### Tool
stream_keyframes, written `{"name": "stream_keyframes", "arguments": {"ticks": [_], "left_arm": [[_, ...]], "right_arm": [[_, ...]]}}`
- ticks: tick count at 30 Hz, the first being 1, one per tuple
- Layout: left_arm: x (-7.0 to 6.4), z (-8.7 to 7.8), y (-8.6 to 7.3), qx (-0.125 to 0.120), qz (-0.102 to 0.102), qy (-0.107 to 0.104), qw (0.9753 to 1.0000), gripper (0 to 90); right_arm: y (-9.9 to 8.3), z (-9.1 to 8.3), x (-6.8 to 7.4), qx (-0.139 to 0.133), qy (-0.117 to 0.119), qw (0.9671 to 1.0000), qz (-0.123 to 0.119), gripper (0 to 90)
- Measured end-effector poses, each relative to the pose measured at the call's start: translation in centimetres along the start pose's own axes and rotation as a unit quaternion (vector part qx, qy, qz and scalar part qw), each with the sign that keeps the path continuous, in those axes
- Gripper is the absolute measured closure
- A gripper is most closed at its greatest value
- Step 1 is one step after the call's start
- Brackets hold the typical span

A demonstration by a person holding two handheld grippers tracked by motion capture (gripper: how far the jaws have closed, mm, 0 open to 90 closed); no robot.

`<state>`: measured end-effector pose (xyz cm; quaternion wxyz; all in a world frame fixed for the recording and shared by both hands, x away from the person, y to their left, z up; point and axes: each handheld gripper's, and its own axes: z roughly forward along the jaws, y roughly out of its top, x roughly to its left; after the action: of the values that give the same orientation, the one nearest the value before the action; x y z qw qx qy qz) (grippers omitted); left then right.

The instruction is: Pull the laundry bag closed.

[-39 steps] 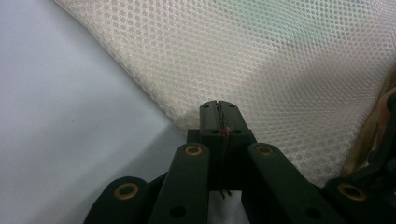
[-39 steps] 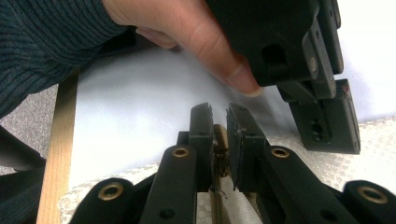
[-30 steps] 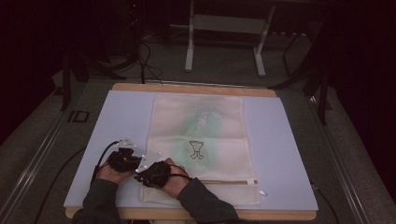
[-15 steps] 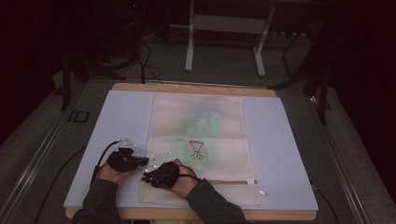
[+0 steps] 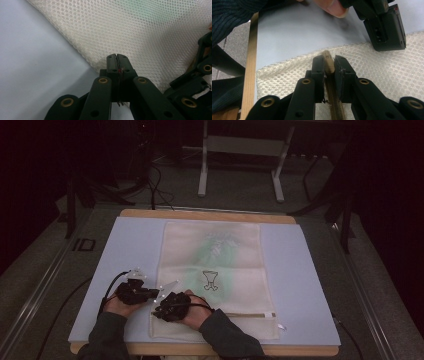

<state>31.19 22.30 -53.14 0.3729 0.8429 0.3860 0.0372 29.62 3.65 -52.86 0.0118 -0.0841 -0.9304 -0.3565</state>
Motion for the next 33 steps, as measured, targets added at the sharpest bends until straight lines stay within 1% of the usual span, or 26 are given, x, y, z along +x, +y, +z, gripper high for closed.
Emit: {"name": "stream_keyframes", "arguments": {"ticks": [1,3,6,11,16,17,19,20,22,26,28,30,33], "left_arm": [[0.0,0.0,0.0,0.001,0.001,-0.001,1.0000,89.0],[-0.1,0.0,0.0,0.003,0.002,-0.001,1.0000,89.1],[-0.2,-0.1,-0.1,0.005,-0.001,-0.007,1.0000,89.1],[-0.5,-0.2,-0.3,0.011,0.005,-0.009,0.9999,89.2],[-1.1,-0.5,-0.6,0.015,0.008,-0.011,0.9998,89.1],[-1.2,-0.5,-0.6,0.020,0.011,-0.012,0.9997,89.2],[-1.5,-0.6,-0.7,0.023,0.015,-0.010,0.9996,89.1],[-1.6,-0.6,-0.8,0.028,0.018,-0.010,0.9994,89.2],[-1.7,-0.6,-0.8,0.028,0.018,-0.009,0.9994,89.2],[-2.1,-0.8,-0.9,0.036,0.021,-0.005,0.9991,89.3],[-2.2,-0.9,-1.1,0.037,0.018,-0.008,0.9991,89.2],[-2.2,-0.9,-1.1,0.038,0.016,-0.010,0.9991,89.3],[-2.3,-1.0,-1.1,0.042,0.018,-0.008,0.9989,89.4]], "right_arm": [[0.1,0.0,0.0,0.002,0.000,1.0000,0.002,80.4],[0.1,0.1,0.1,0.007,-0.004,1.0000,-0.004,81.1],[0.1,0.1,0.1,0.004,-0.005,1.0000,-0.005,81.3],[-0.1,0.0,0.2,0.000,-0.007,0.9999,-0.009,81.3],[-0.4,0.0,0.1,-0.009,-0.005,0.9999,-0.001,81.3],[-0.4,0.0,0.2,-0.009,-0.006,0.9999,-0.003,81.3],[-0.4,0.0,0.3,-0.009,-0.010,0.9999,-0.006,81.4],[-0.4,0.1,0.3,-0.010,-0.011,0.9999,-0.008,81.4],[-0.4,0.0,0.3,-0.009,-0.011,0.9998,-0.009,81.4],[-0.5,0.0,0.5,-0.010,-0.016,0.9997,-0.017,81.3],[-0.6,-0.1,0.5,-0.010,-0.011,0.9997,-0.020,79.8],[-0.7,-0.2,0.2,-0.011,0.000,0.9998,-0.015,78.5],[-0.7,-0.5,0.1,-0.006,0.003,0.9999,-0.013,78.1]]}}
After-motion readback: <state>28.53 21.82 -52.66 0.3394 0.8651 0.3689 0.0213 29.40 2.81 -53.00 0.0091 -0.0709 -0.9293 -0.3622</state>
